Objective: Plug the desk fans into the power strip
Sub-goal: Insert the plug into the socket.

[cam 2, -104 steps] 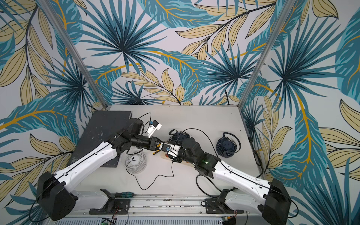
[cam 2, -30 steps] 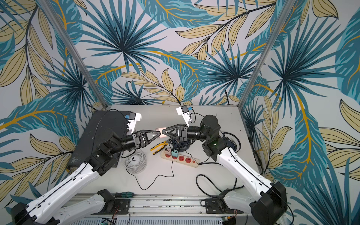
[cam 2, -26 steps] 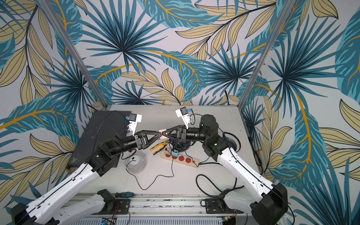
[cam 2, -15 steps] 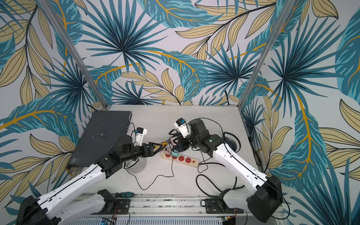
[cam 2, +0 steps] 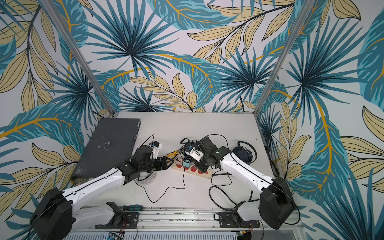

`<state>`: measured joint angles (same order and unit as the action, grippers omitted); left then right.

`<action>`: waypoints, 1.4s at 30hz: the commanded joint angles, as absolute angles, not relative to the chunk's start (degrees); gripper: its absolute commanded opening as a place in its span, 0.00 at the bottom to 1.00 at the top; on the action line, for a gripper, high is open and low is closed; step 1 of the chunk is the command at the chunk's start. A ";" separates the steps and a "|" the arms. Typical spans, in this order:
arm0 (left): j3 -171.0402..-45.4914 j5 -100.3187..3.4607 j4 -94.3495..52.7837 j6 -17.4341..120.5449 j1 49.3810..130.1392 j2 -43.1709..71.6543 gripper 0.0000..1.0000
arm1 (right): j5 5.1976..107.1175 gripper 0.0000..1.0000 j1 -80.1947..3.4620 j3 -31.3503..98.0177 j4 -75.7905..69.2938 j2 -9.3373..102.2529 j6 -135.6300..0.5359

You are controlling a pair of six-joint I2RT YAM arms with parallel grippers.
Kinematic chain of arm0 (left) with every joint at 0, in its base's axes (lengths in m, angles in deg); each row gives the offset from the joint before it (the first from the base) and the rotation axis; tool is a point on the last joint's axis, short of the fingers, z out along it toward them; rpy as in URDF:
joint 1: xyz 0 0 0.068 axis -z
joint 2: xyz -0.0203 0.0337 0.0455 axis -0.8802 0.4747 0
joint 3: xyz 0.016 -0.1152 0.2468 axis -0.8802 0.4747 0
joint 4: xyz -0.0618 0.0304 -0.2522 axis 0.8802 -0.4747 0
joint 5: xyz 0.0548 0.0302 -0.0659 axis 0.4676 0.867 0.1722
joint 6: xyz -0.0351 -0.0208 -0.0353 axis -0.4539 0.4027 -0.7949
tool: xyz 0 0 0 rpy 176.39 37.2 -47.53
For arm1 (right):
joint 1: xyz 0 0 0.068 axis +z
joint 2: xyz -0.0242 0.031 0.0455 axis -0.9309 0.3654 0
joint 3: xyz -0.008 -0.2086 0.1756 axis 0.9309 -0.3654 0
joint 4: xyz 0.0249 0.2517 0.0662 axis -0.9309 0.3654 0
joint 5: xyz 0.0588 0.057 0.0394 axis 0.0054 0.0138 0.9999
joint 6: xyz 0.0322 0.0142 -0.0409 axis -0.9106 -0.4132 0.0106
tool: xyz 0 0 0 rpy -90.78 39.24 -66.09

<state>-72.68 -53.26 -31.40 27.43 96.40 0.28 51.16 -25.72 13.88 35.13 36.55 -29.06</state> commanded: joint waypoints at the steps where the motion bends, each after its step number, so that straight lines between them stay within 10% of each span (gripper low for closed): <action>1: -71.77 -52.83 -30.56 29.14 96.57 1.17 0.67 | 53.36 0.00 -25.50 12.00 33.33 37.46 -24.04; 42: -72.07 -54.15 -30.92 31.93 96.58 5.89 0.63 | 43.00 0.00 -25.37 12.10 35.62 52.21 -13.77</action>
<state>-72.48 -54.02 -30.61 30.71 96.47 5.77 50.07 -25.04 15.08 30.85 46.21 -14.68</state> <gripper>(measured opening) 0.631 0.281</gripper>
